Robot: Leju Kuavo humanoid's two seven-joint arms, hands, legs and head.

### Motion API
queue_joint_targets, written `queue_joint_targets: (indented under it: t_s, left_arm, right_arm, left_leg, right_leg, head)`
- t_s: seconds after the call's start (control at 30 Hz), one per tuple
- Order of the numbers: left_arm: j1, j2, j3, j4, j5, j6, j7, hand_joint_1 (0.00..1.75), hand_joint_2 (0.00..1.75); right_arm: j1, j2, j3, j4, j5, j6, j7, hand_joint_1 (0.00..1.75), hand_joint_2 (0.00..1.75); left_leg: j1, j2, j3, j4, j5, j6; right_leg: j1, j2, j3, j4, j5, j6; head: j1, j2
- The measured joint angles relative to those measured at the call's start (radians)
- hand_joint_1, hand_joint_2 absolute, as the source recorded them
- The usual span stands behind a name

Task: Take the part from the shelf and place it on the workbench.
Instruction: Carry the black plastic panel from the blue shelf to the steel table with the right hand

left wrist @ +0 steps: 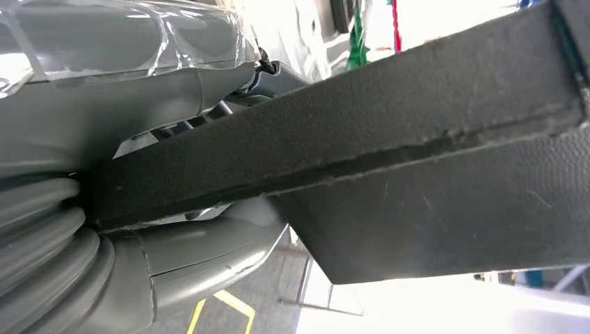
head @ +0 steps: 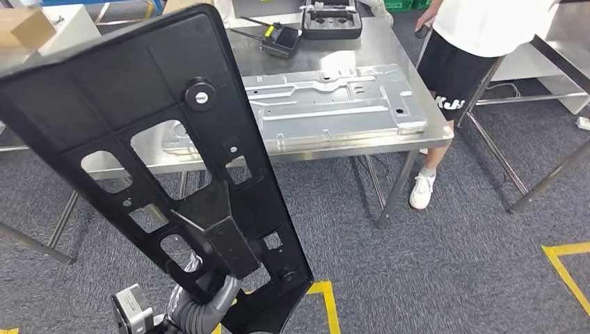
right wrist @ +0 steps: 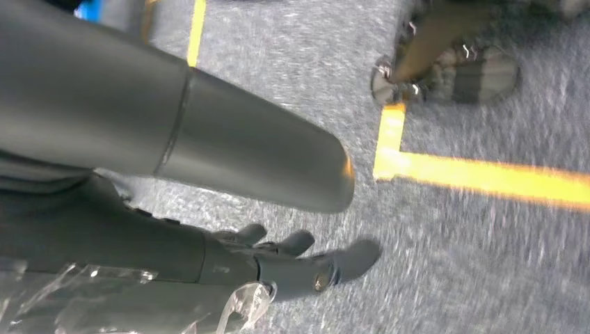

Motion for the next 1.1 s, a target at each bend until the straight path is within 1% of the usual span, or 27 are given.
queue_joint_targets:
  t_s: [0.07, 0.1, 0.17, 0.2, 0.23, 0.27, 0.3, 0.33, 0.37, 0.4, 0.43, 0.47, 0.53, 0.57, 0.6, 0.67, 0.7, 0.73, 0.77, 0.8, 0.87, 0.9, 0.93, 1.0, 1.03, 1.07, 1.1]
  left_arm:
    - [-0.002, -0.001, 0.001, 0.000, 0.001, 0.000, -0.001, 1.75, 1.75]
    - [-0.002, -0.001, 0.002, 0.000, 0.001, 0.000, -0.001, 1.75, 1.75]
    - [-0.001, -0.001, 0.001, 0.000, 0.001, -0.002, -0.001, 1.75, 1.75]
    - [0.001, -0.001, 0.001, 0.000, 0.002, -0.002, -0.001, 1.75, 1.75]
    - [0.002, -0.001, 0.001, 0.000, 0.002, -0.002, -0.001, 1.75, 1.75]
    - [0.003, -0.001, 0.001, 0.000, 0.003, -0.003, -0.001, 1.75, 1.75]
    - [0.003, -0.001, 0.001, 0.000, 0.003, -0.003, -0.001, 1.75, 1.75]
    - [0.003, -0.001, 0.001, 0.001, 0.004, -0.003, -0.001, 1.75, 1.75]
    - [0.003, -0.001, 0.002, 0.001, 0.004, -0.002, -0.001, 1.75, 1.75]
    - [0.003, -0.001, 0.002, 0.001, 0.004, -0.002, -0.001, 1.75, 1.75]
    - [0.002, -0.001, 0.002, 0.001, 0.004, -0.002, -0.001, 1.75, 1.75]
    - [0.002, -0.001, 0.003, 0.001, 0.004, -0.002, -0.002, 1.75, 1.75]
    - [0.000, -0.001, 0.003, 0.001, 0.004, -0.003, -0.002, 1.75, 1.75]
    - [-0.001, -0.001, 0.004, 0.001, 0.004, -0.003, -0.002, 1.75, 1.75]
    - [-0.001, -0.001, 0.004, 0.001, 0.004, -0.003, -0.002, 1.75, 1.75]
    - [0.000, -0.001, 0.005, 0.001, 0.004, -0.003, -0.002, 1.75, 1.75]
    - [0.001, -0.001, 0.005, 0.001, 0.004, -0.003, -0.002, 1.75, 1.75]
    - [0.001, -0.001, 0.005, 0.001, 0.004, -0.003, -0.002, 1.75, 1.75]
    - [0.001, -0.001, 0.005, 0.001, 0.004, -0.003, -0.002, 1.75, 1.75]
    - [0.001, -0.001, 0.005, 0.001, 0.004, -0.003, -0.002, 1.75, 1.75]
    - [0.001, -0.001, 0.006, 0.001, 0.004, -0.003, -0.002, 1.75, 1.75]
    - [0.002, -0.001, 0.007, 0.001, 0.004, -0.003, -0.002, 1.75, 1.75]
    - [0.002, -0.001, 0.008, 0.001, 0.004, -0.003, -0.002, 1.75, 1.75]
    - [0.002, -0.001, 0.009, 0.001, 0.004, -0.003, -0.002, 1.75, 1.75]
    - [0.001, -0.001, 0.009, 0.001, 0.004, -0.004, -0.002, 1.75, 1.75]
    - [0.000, -0.001, 0.010, 0.001, 0.004, -0.004, -0.002, 1.75, 1.75]
    - [0.000, -0.001, 0.010, 0.001, 0.004, -0.005, -0.002, 1.75, 1.75]
  right_arm:
    - [0.001, -0.001, 0.000, 0.000, 0.000, 0.000, 0.000, 0.00, 0.00]
    - [0.001, -0.001, 0.000, 0.000, 0.000, 0.000, 0.000, 0.00, 0.00]
    - [0.001, -0.001, 0.001, 0.000, 0.000, 0.000, 0.002, 0.00, 0.00]
    - [0.001, -0.002, 0.001, 0.000, 0.000, 0.000, 0.003, 0.00, 0.00]
    - [0.002, -0.002, 0.001, 0.000, 0.000, 0.000, 0.004, 0.00, 0.00]
    - [0.004, -0.003, 0.001, 0.000, 0.000, 0.000, 0.005, 0.00, 0.00]
    - [0.005, -0.004, 0.001, 0.000, 0.000, 0.000, 0.005, 0.00, 0.00]
    - [0.008, -0.005, 0.001, 0.000, 0.000, 0.000, 0.006, 0.00, 0.00]
    - [0.010, -0.005, 0.001, 0.000, 0.000, 0.000, 0.006, 0.00, 0.00]
    - [0.010, -0.005, 0.001, 0.000, 0.000, 0.000, 0.006, 0.00, 0.00]
    - [0.009, -0.005, 0.001, 0.000, 0.000, 0.000, 0.005, 0.00, 0.00]
    - [0.006, -0.006, 0.000, 0.000, 0.000, 0.000, 0.005, 0.00, 0.00]
    - [0.002, -0.006, 0.000, 0.000, 0.000, -0.001, 0.003, 0.00, 0.00]
    - [0.002, -0.007, 0.000, 0.000, 0.000, -0.002, 0.002, 0.00, 0.00]
    - [0.002, -0.007, 0.000, 0.000, 0.000, -0.003, 0.001, 0.00, 0.00]
    - [0.003, -0.008, 0.000, 0.000, 0.000, -0.003, 0.001, 0.00, 0.00]
    - [0.004, -0.008, 0.001, 0.000, 0.000, -0.003, 0.001, 0.00, 0.00]
    - [0.004, -0.008, 0.001, 0.000, 0.000, -0.003, 0.000, 0.00, 0.00]
    - [0.004, -0.008, 0.001, 0.000, 0.000, -0.003, 0.000, 0.00, 0.00]
    - [0.004, -0.008, 0.001, 0.000, 0.000, -0.003, 0.000, 0.00, 0.00]
    - [0.007, -0.008, 0.001, 0.001, 0.000, -0.002, 0.001, 0.00, 0.00]
    - [0.006, -0.008, 0.001, 0.001, 0.000, -0.001, 0.000, 0.00, 0.00]
    - [0.005, -0.009, 0.000, 0.001, 0.000, -0.001, 0.000, 0.00, 0.00]
    - [0.000, -0.010, 0.000, 0.001, 0.000, 0.000, -0.001, 0.00, 0.00]
    - [0.000, -0.011, 0.000, 0.001, 0.000, 0.000, -0.001, 0.00, 0.00]
    - [-0.001, -0.011, 0.001, 0.001, 0.000, 0.000, -0.002, 0.00, 0.00]
    - [-0.001, -0.011, 0.001, 0.001, 0.000, 0.000, -0.002, 0.00, 0.00]
  left_leg:
    - [0.009, 0.000, 0.040, -0.023, -0.004, 0.001]
    - [0.012, 0.001, 0.052, -0.027, -0.009, 0.000]
    - [0.015, 0.001, 0.071, -0.028, -0.028, -0.006]
    - [0.017, 0.001, 0.082, -0.028, -0.040, -0.010]
    - [0.019, 0.000, 0.097, -0.027, -0.053, -0.015]
    - [0.022, 0.000, 0.114, -0.027, -0.067, -0.020]
    - [0.025, -0.001, 0.132, -0.027, -0.082, -0.025]
    - [0.026, 0.000, 0.148, -0.024, -0.098, -0.032]
    - [0.025, 0.001, 0.159, -0.022, -0.113, -0.038]
    - [0.024, 0.002, 0.166, -0.021, -0.127, -0.044]
    - [0.023, 0.004, 0.171, -0.016, -0.136, -0.050]
    - [0.023, 0.005, 0.172, -0.008, -0.139, -0.054]
    - [0.028, 0.007, 0.151, 0.044, -0.136, -0.063]
    - [0.030, 0.008, 0.120, 0.095, -0.138, -0.068]
    - [0.033, 0.009, 0.077, 0.162, -0.148, -0.075]
    - [0.038, 0.009, -0.023, 0.294, -0.199, -0.085]
    - [0.040, 0.009, -0.061, 0.328, -0.225, -0.088]
    - [0.041, 0.009, -0.083, 0.329, -0.236, -0.088]
    - [0.041, 0.009, -0.089, 0.296, -0.224, -0.086]
    - [0.041, 0.009, -0.083, 0.238, -0.186, -0.081]
    - [0.036, 0.011, -0.064, 0.103, -0.061, -0.069]
    - [0.033, 0.012, -0.056, 0.060, -0.018, -0.066]
    - [0.031, 0.012, -0.050, 0.037, 0.006, -0.064]
    - [0.032, 0.011, -0.032, 0.029, -0.002, -0.059]
    - [0.032, 0.010, -0.022, 0.026, -0.007, -0.052]
    - [0.033, 0.010, -0.011, 0.024, -0.013, -0.043]
    - [0.034, 0.010, 0.000, 0.022, -0.019, -0.036]
  right_leg:
    - [0.000, -0.004, -0.032, 0.074, -0.001, 0.008]
    - [-0.002, -0.006, -0.068, 0.131, -0.017, 0.012]
    - [-0.009, -0.008, -0.152, 0.232, -0.076, 0.025]
    - [-0.013, -0.009, -0.181, 0.250, -0.102, 0.032]
    - [-0.017, -0.011, -0.197, 0.239, -0.112, 0.039]
    - [-0.021, -0.013, -0.197, 0.198, -0.097, 0.045]
    - [-0.024, -0.016, -0.187, 0.135, -0.052, 0.052]
    - [-0.028, -0.022, -0.175, 0.071, 0.014, 0.056]
    - [-0.029, -0.027, -0.164, 0.023, 0.066, 0.051]
    - [-0.028, -0.031, -0.158, -0.004, 0.103, 0.043]
    - [-0.026, -0.033, -0.157, -0.011, 0.116, 0.030]
    - [-0.024, -0.030, -0.153, -0.010, 0.106, 0.017]
    - [-0.025, -0.027, -0.142, -0.010, 0.095, 0.002]
    - [-0.026, -0.026, -0.134, -0.011, 0.088, -0.003]
    - [-0.026, -0.025, -0.125, -0.011, 0.079, -0.007]
    - [-0.026, -0.023, -0.104, -0.011, 0.058, -0.010]
    - [-0.027, -0.021, -0.090, -0.011, 0.046, -0.010]
    - [-0.027, -0.019, -0.074, -0.011, 0.034, -0.009]
    - [-0.027, -0.017, -0.056, -0.012, 0.021, -0.007]
    - [-0.027, -0.015, -0.037, -0.012, 0.008, -0.005]
    - [-0.024, -0.011, -0.006, -0.015, -0.017, 0.002]
    - [-0.023, -0.009, 0.004, -0.019, -0.029, 0.006]
    - [-0.021, -0.007, 0.012, -0.021, -0.036, 0.010]
    - [-0.020, -0.007, 0.024, -0.021, -0.042, 0.018]
    - [-0.021, -0.008, 0.020, 0.000, -0.039, 0.022]
    - [-0.021, -0.010, 0.000, 0.041, -0.041, 0.025]
    - [-0.022, -0.011, -0.036, 0.104, -0.051, 0.028]
  head:
    - [0.001, 0.000]
    - [0.002, 0.000]
    - [0.003, 0.000]
    - [0.003, 0.000]
    - [0.003, 0.000]
    - [0.003, 0.000]
    - [0.004, 0.000]
    - [0.004, 0.000]
    - [0.004, 0.000]
    - [0.003, 0.000]
    - [0.002, 0.000]
    - [0.001, 0.000]
    - [-0.001, 0.000]
    - [-0.002, 0.000]
    - [-0.002, 0.000]
    - [-0.003, 0.000]
    - [-0.003, 0.000]
    - [-0.003, 0.000]
    - [-0.003, 0.000]
    - [-0.003, 0.000]
    - [-0.004, 0.000]
    - [-0.005, 0.000]
    - [-0.005, 0.000]
    - [-0.004, 0.000]
    - [-0.004, 0.000]
    - [-0.003, 0.000]
    - [-0.002, 0.000]
